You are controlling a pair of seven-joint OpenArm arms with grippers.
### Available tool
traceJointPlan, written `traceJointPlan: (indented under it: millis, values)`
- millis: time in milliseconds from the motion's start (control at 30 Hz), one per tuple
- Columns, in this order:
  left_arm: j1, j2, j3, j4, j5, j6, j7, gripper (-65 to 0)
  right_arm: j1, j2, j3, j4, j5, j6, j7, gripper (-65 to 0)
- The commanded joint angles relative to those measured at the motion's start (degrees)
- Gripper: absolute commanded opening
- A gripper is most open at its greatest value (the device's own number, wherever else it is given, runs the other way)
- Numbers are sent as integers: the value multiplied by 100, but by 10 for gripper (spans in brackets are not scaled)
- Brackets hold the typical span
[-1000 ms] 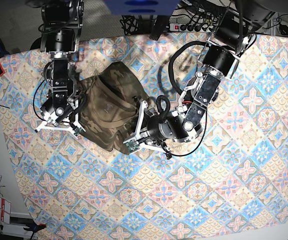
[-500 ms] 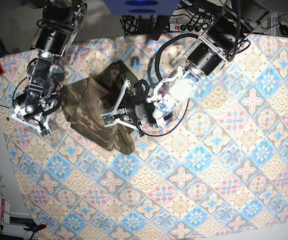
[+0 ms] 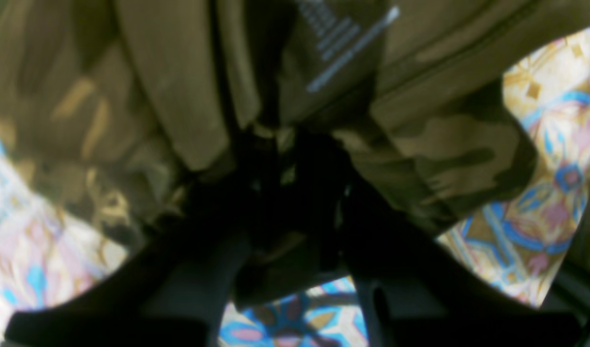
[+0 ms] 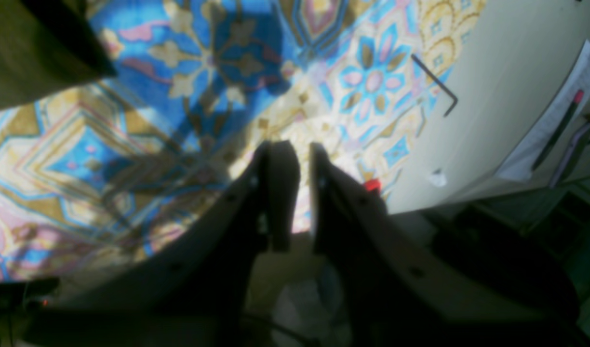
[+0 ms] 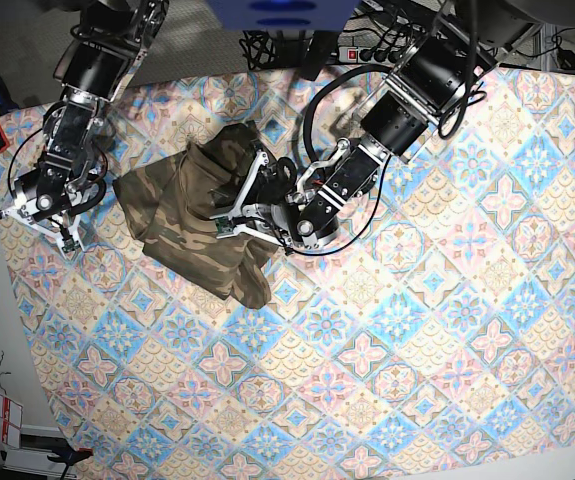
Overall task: Fold the T-shirt properly
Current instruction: 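Release the folded bundle and lift both grippers away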
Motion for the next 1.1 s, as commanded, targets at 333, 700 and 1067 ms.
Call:
traceJointPlan:
  millis: [333, 700, 1067]
  values:
    - [880, -44, -1590, 3392, 286, 88, 268, -529, -81, 56, -25, 595, -51, -25, 7, -595]
    - [976, -440, -192, 3990, 269, 79, 1394, -529, -81, 56, -25, 552, -51, -25, 7, -595]
    - [774, -712, 1135, 2847, 225, -351, 1227, -529, -90, 56, 11, 560, -51, -25, 7, -595]
